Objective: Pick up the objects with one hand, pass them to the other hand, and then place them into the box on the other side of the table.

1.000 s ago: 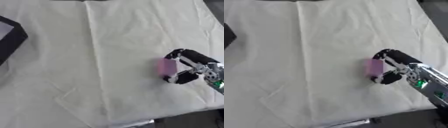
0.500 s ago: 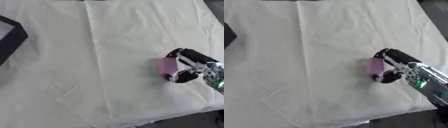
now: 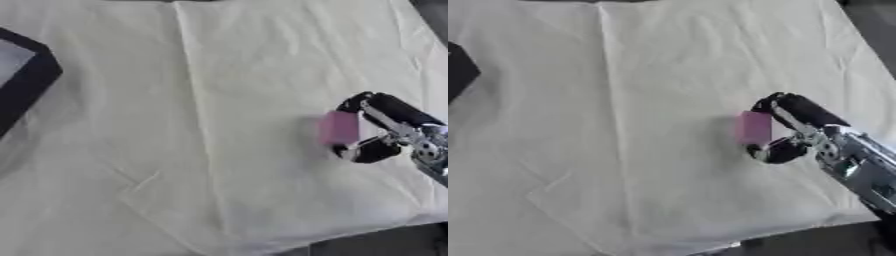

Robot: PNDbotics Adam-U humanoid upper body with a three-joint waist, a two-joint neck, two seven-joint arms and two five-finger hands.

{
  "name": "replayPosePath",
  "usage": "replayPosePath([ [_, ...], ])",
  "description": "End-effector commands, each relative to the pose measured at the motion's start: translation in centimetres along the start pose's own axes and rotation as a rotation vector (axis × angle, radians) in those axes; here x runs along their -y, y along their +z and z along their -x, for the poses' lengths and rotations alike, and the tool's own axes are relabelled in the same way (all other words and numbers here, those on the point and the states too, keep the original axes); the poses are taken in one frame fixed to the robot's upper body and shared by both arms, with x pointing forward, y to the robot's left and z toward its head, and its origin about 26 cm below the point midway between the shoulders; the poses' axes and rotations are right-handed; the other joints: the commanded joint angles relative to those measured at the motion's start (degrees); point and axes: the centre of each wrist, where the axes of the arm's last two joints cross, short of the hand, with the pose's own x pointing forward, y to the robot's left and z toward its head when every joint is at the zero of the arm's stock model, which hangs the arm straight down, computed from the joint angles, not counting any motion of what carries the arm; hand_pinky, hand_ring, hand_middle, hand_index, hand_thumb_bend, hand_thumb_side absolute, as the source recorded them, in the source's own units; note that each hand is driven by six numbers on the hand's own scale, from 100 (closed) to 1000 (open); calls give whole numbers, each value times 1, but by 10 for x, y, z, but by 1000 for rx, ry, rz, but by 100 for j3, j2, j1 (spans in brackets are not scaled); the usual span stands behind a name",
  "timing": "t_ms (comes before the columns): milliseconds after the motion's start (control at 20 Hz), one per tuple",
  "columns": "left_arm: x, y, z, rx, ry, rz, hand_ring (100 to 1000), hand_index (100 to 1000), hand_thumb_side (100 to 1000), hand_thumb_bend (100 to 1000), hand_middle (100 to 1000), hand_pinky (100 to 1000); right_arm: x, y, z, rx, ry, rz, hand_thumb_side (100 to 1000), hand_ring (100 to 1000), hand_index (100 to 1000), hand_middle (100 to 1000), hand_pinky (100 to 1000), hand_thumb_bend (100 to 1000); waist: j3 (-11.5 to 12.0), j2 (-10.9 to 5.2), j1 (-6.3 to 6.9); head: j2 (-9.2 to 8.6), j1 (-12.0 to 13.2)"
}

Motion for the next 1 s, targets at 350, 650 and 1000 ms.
replayPosePath([
  [350, -11, 3, -5, 20, -23, -32, 659, 663, 264, 658, 714, 898, 11, -1, 0, 51, -82, 104, 100, 729, 547, 557, 827, 396, -28, -168, 19, -9, 90],
  [650, -11, 3, -7, 27, -20, -36, 658, 662, 263, 658, 714, 898, 10, -5, -5, 121, -147, 158, 100, 717, 547, 558, 806, 398, -10, -177, 30, -5, 123],
  [1000, -14, 3, -9, 53, -5, -52, 655, 660, 263, 655, 714, 899, 10, -14, -21, 172, -261, 266, 100, 696, 541, 555, 777, 395, 18, -207, 49, 9, 141],
])
